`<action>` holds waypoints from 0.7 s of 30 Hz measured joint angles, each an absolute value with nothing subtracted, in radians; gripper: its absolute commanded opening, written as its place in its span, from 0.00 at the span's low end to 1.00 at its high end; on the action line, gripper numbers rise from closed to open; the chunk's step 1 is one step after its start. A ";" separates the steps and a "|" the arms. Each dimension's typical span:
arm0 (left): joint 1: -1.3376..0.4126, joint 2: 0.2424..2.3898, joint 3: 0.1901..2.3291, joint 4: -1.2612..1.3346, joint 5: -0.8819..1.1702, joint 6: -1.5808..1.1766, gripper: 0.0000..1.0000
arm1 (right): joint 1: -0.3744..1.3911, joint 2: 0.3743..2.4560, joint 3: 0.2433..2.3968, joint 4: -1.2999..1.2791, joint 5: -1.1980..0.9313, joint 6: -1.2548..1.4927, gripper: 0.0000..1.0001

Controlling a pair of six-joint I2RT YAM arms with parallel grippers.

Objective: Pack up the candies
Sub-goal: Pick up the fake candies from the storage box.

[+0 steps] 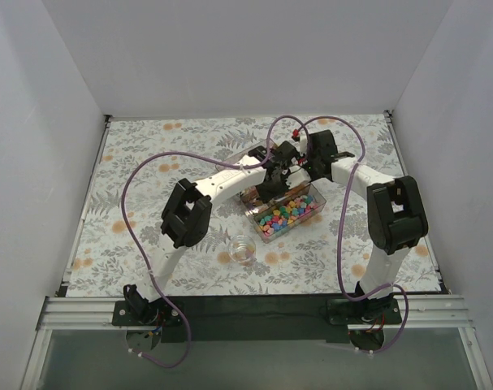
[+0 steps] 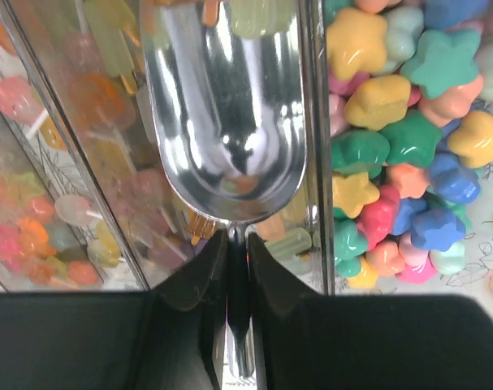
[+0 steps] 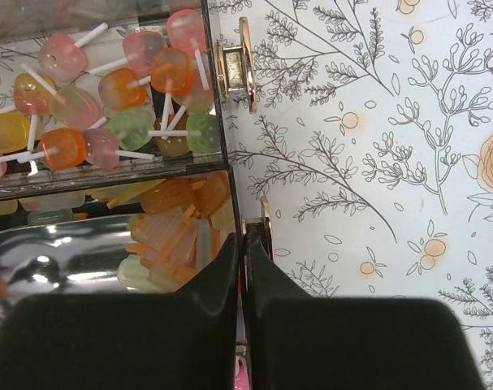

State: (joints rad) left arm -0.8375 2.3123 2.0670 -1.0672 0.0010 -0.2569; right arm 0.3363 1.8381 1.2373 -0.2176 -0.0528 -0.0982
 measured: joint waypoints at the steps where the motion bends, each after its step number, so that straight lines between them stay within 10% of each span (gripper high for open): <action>1: -0.839 2.300 2.038 -1.037 0.000 -0.260 0.00 | 0.336 1.835 1.230 -0.208 -0.053 -0.099 0.01; 21: -0.828 2.233 1.843 -0.791 0.022 -0.302 0.00 | 0.306 1.814 1.180 -0.139 -0.130 -0.097 0.01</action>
